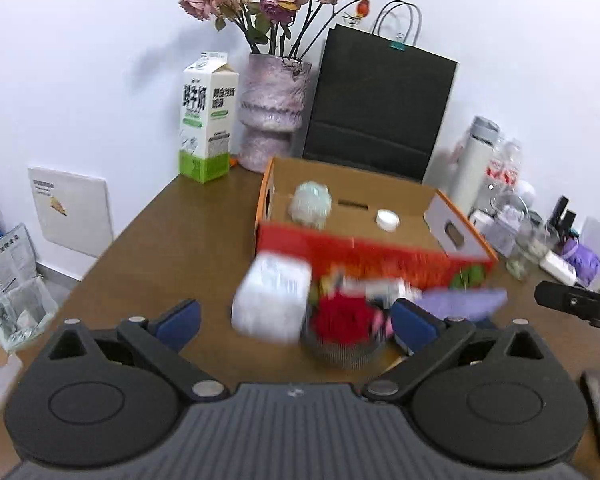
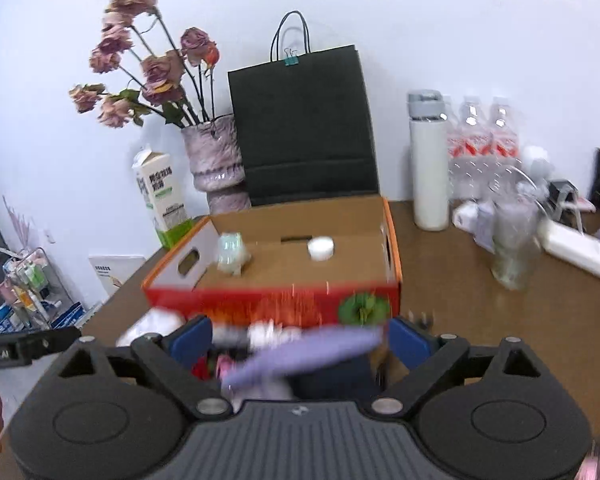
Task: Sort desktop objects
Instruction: 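Grasp the beige plug adapter with the left tool while the right tool reaches for the plush toy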
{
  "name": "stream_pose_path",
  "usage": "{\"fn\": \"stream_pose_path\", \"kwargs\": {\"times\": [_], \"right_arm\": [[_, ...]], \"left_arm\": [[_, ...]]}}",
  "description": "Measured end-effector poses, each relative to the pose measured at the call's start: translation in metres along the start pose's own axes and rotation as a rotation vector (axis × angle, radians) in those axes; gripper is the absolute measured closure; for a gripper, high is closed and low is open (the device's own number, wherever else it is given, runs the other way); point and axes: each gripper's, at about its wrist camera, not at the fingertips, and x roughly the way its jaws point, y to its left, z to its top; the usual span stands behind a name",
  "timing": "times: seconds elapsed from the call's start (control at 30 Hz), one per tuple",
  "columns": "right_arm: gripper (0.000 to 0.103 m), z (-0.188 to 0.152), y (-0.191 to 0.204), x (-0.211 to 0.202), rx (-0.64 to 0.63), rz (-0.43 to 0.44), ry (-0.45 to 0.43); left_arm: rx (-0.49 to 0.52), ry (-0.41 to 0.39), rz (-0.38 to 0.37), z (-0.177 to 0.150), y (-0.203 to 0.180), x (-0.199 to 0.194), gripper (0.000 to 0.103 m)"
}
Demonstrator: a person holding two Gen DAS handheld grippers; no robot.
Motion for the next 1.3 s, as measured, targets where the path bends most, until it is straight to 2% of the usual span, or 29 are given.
{"fn": "stream_pose_path", "kwargs": {"times": [0.13,0.27,0.37,0.57,0.8,0.93,1.03,1.13,1.2,1.27,1.3], "right_arm": [[0.008,-0.071,0.019,-0.033,-0.066,-0.042,-0.063],[0.008,-0.124,0.032,-0.048,-0.144,-0.056,-0.055],[0.008,-0.14,0.04,-0.053,-0.205,-0.002,-0.057],[0.008,-0.149,0.056,-0.05,-0.276,-0.021,-0.04],[0.008,-0.138,0.047,-0.053,-0.264,0.01,-0.044],[0.008,-0.108,0.037,-0.058,-0.225,0.024,-0.096],[0.008,-0.087,0.034,-0.048,-0.215,0.0,-0.124],[0.008,-0.072,0.032,-0.028,-0.238,-0.002,-0.117],[0.008,-0.064,0.03,-0.015,-0.239,-0.011,-0.105],[0.009,-0.052,0.019,0.002,-0.157,-0.014,-0.058],[0.01,-0.048,0.011,0.01,-0.097,0.003,-0.027]], "left_arm": [[0.02,-0.079,0.038,-0.075,-0.008,-0.032,0.0],[0.012,-0.043,-0.03,-0.121,-0.011,-0.048,0.0],[0.003,-0.082,-0.022,-0.133,-0.014,-0.05,0.0],[0.009,-0.072,0.001,-0.133,-0.016,-0.042,0.0],[0.018,-0.044,0.0,-0.137,-0.014,-0.038,0.0],[0.068,-0.091,-0.026,-0.117,-0.02,-0.037,0.0],[0.101,-0.114,-0.024,-0.099,-0.026,-0.023,0.0],[0.145,-0.12,-0.098,-0.084,-0.035,-0.004,0.0],[0.177,-0.093,-0.153,-0.078,-0.042,0.013,0.001],[0.189,-0.026,-0.185,-0.071,-0.046,0.037,0.003],[0.174,-0.001,-0.194,-0.068,-0.045,0.046,0.007]]}}
